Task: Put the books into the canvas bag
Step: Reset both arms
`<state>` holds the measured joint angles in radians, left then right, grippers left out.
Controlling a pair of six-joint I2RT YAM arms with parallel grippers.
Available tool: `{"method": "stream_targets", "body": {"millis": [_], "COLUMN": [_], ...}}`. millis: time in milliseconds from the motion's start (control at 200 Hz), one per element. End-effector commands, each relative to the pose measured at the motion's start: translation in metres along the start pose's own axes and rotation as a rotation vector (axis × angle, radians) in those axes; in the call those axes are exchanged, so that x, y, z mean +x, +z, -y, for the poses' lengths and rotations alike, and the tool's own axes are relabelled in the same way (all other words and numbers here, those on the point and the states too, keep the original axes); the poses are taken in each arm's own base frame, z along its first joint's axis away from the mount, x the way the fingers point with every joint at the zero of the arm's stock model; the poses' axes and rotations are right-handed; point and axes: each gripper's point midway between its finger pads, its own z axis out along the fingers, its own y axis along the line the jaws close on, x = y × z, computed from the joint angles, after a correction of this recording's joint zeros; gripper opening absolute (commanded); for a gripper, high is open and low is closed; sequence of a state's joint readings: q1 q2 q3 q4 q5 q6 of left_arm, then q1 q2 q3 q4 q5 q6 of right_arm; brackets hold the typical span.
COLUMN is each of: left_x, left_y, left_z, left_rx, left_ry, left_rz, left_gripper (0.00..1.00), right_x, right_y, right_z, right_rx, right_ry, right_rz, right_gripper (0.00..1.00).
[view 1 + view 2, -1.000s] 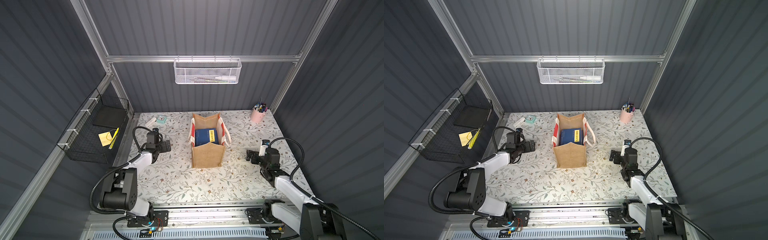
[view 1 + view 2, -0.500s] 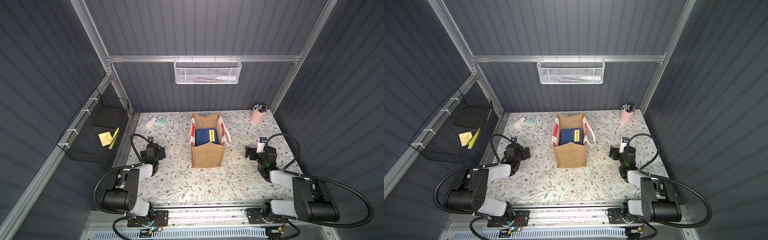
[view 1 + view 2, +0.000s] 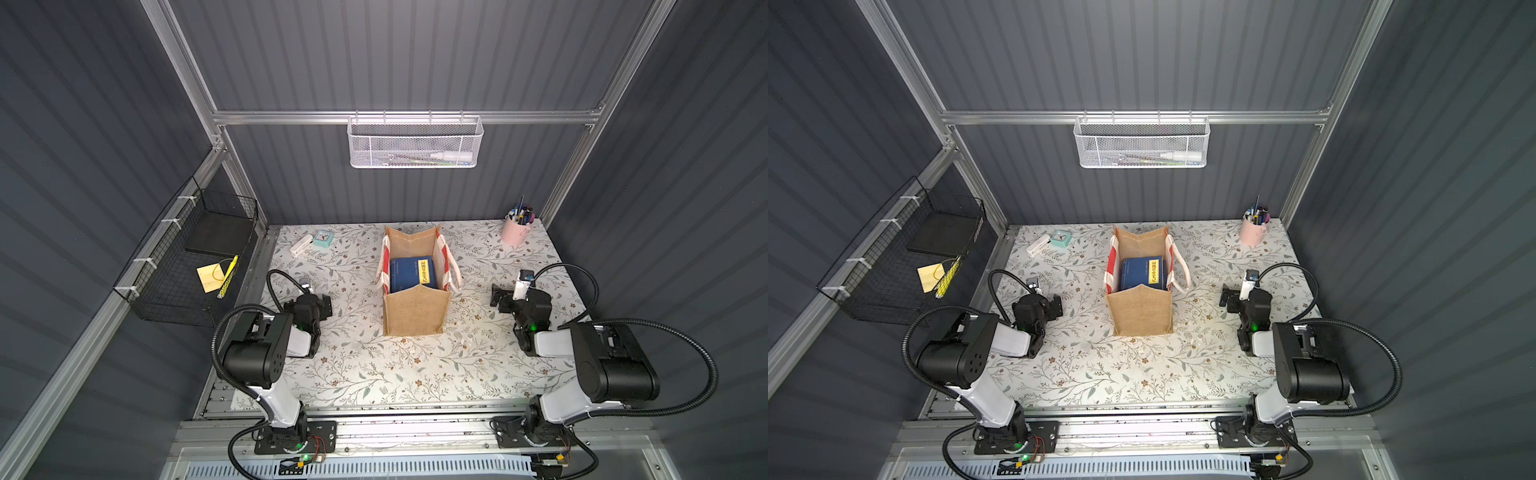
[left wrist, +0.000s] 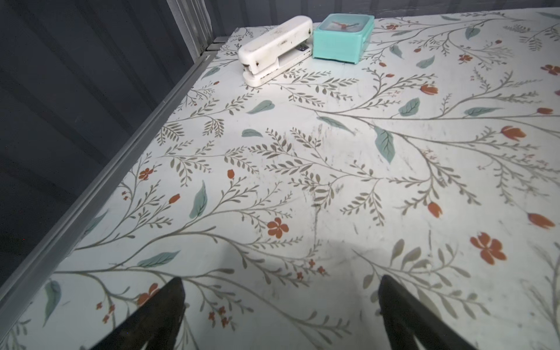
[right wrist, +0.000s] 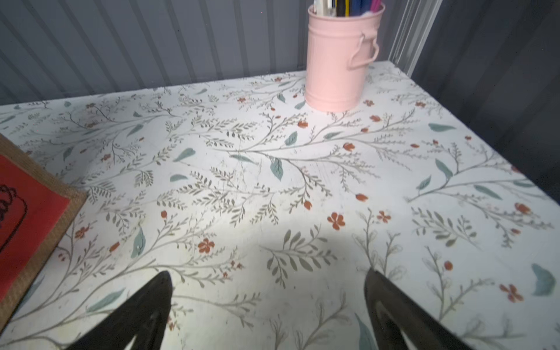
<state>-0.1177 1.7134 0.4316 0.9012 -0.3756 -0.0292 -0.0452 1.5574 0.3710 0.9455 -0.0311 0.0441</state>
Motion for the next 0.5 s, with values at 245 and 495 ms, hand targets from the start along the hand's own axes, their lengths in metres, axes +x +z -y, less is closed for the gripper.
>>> {"method": "stream_targets", "body": {"millis": [245, 495], "left_x": [-0.0180, -0.0177], "left_y": [0.0047, 0.0049], "left_z": [0.0014, 0.0015], "left_rx": [0.018, 0.018], "left_ry": [0.000, 0.000], "left_rz": [0.040, 0.039], "left_gripper": [1.00, 0.99], "right_x": [-0.0033, -0.0032], "right_y": [-0.0005, -0.0005], "right_z": [-0.0012, -0.0015], "right_rx": [-0.005, -0.007], "right_ry": [-0.008, -0.009], "right_rz": [0.004, 0.004], "right_gripper": [0.99, 0.99]}}
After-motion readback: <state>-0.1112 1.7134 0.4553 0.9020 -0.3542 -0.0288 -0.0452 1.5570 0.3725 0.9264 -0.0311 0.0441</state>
